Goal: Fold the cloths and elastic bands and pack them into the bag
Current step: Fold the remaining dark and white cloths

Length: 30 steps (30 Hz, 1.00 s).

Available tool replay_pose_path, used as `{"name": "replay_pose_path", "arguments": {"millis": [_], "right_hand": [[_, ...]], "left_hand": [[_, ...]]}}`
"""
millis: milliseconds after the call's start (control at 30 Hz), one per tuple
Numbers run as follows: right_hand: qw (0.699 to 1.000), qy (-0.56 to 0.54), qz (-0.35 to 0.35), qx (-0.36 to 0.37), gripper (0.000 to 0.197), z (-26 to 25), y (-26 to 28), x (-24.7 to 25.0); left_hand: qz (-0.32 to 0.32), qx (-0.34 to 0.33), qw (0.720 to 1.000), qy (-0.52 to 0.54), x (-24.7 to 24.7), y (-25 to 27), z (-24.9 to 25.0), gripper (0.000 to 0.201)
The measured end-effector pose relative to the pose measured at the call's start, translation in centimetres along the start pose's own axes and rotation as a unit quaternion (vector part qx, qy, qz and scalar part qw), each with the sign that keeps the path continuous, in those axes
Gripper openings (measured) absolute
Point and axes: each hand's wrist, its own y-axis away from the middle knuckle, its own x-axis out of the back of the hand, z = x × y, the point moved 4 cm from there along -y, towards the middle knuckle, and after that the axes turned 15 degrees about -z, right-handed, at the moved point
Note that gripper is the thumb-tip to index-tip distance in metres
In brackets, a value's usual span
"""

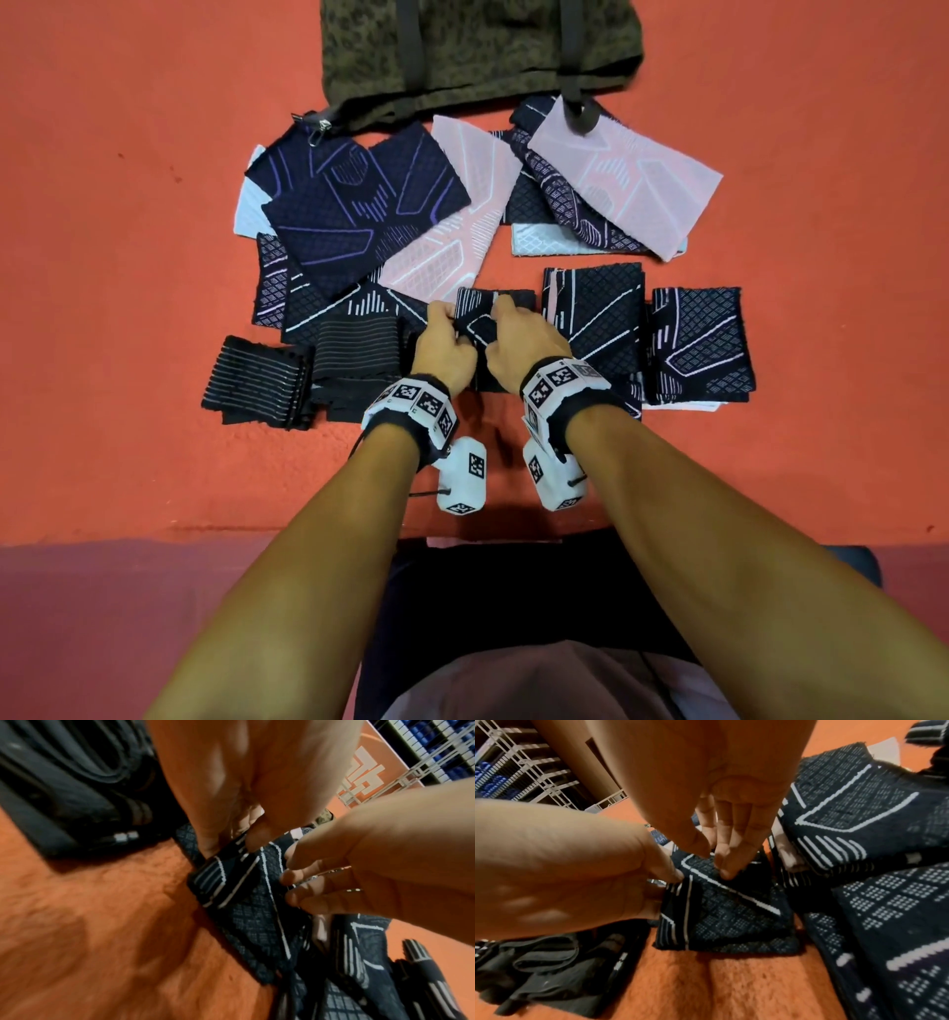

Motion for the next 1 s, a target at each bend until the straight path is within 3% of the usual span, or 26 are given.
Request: {"name": "replay_pose_path", "arguments": {"millis": [300, 400, 567, 1000], "right_hand": [[0.997, 0.006, -0.069, -0.025, 0.047, -0.2, -2.1, 0.3], [0.999, 0.009, -0.049, -0.014, 0.039, -1.8, -2.7, 2.0], [0.998, 0.056, -0.031, 0.022, 0.039, -5.8, -4.1, 5.7], [0.993, 0.109, -0.029, 0.035, 0.047, -13.3, -9.2, 9.1]], "left_hand": [[-0.016, 0.051, 0.998, -0.017, 1.5, -1.2, 1.2, 0.038], [-0.022, 0.061, 0.998, -0.011, 3.0, -1.3, 2.1, 0.041], [-0.044, 0.080, 0.996, 0.006, 6.6, -2.4, 2.1, 0.026], [0.077, 0.067, 0.994, -0.031, 17.4, -3.9, 3.2, 0.019]]}}
